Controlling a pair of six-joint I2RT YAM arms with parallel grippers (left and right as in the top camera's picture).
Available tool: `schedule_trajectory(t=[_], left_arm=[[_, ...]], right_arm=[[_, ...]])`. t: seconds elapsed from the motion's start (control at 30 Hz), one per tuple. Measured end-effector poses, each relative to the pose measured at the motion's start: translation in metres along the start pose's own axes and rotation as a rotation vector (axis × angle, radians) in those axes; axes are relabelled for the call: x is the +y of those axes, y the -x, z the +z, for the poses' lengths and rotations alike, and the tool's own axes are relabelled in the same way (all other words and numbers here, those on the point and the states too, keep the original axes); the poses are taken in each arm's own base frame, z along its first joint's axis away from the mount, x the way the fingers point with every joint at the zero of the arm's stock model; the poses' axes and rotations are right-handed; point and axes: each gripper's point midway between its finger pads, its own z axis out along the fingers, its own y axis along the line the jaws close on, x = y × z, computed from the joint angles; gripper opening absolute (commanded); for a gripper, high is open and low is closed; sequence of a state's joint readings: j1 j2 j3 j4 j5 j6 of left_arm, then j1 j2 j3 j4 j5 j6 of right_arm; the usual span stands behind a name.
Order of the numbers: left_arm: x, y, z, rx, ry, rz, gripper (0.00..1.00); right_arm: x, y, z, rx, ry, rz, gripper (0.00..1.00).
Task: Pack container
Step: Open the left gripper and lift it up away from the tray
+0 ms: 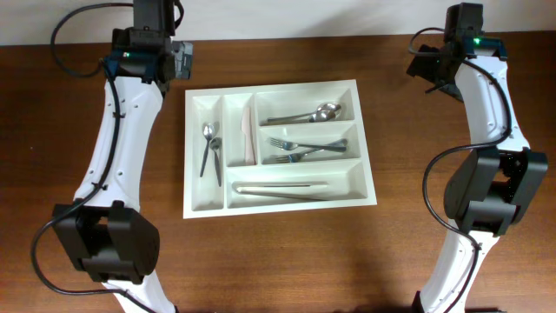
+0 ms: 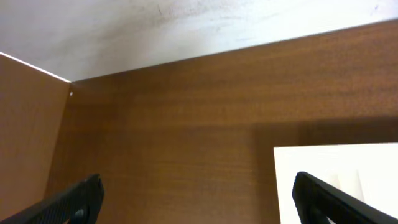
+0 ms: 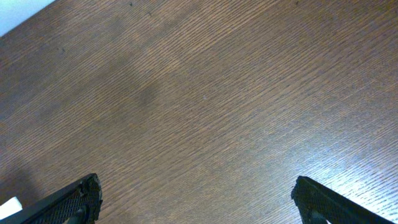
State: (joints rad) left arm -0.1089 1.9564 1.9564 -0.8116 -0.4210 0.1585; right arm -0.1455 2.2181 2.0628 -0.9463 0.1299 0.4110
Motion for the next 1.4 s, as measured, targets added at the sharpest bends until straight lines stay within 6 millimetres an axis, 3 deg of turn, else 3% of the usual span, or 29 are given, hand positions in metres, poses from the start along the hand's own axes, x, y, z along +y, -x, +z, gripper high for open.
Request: schedule_trajectory(t=[0.3,0.67,0.8,0.87,0.97,1.2,1.3,1.4], left_arm=[[-0.003,-0.032,-0.002,0.128,-0.014,0.059,0.99],[-0.003,-0.039,-0.004,0.155,-0.015,0.007,0.99],[0.002,-0.039,-0.018,0.152,-0.015,-0.022,0.99],[0.011,-0.031,-0.034,0.115,-0.010,-0.054,0.99],[0.032,-0.014,-0.076,0.017,-0.001,-0.143,0.99],[0.097,0.018,-0.216,-0.339,-0.006,-0.356,0.99],[0.112,0.009,-0.247,-0.423,0.000,-0.403,0.99],[0.120,-0.003,-0.255,-0.498,0.019,-0.450,0.99]], right_arm=[[0.000,0.000,0.000,0.000,0.000,0.000,0.99],[0.000,0.000,0.000,0.000,0.000,0.000,0.99],[0.000,0.000,0.000,0.000,0.000,0.000,0.99],[0.000,0.000,0.000,0.000,0.000,0.000,0.99],[0.000,0.000,0.000,0.000,0.000,0.000,0.99],[0.000,0.000,0.000,0.000,0.000,0.000,0.99],[0.000,0.000,0.000,0.000,0.000,0.000,0.99],[0.000,0.000,0.000,0.000,0.000,0.000,0.99]])
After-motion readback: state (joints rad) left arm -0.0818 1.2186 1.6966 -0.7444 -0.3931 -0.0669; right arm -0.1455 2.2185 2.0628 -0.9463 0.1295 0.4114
